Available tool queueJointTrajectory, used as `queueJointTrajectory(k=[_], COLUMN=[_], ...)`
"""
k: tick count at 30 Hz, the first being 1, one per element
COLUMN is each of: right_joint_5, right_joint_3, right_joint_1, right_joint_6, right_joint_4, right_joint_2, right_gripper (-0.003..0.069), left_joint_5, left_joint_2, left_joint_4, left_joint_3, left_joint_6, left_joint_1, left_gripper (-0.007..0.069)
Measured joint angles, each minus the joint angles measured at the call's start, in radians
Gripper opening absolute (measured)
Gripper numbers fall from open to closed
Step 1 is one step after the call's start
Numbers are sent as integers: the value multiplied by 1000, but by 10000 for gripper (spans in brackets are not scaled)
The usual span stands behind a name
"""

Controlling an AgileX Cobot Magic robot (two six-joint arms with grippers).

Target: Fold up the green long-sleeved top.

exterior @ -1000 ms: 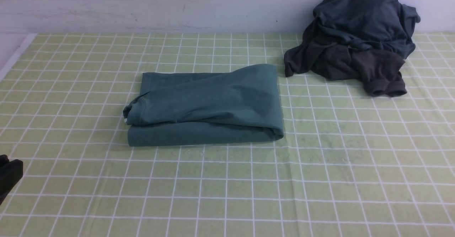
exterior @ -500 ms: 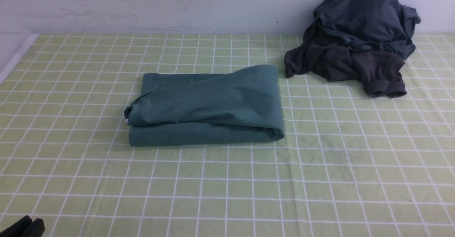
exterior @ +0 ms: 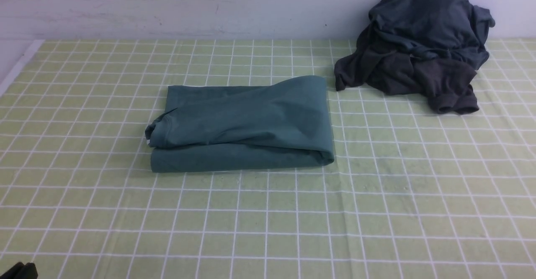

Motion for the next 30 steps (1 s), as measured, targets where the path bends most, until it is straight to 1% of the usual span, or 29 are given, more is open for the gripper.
queueJointTrajectory(k=[5,14,17,30], right_joint_5=[0,0,0,0], right_joint_3=[0,0,0,0], right_joint_1=[0,0,0,0], right_joint_6=[0,0,-17,-7], right_joint_4=[0,0,0,0], right_joint_2=[0,0,0,0], right_gripper=[-13,-13,-13,-13], left_joint_5=[24,26,26,26], left_joint_2=[0,0,0,0], left_joint_4=[-4,-5,-5,-5], left_joint_3=[-3,-4,-4,-4], left_joint_6=[-20,-21,-21,-21], left_joint_1=[-15,-15,-15,-15], left_gripper=[-3,-3,-3,-3])
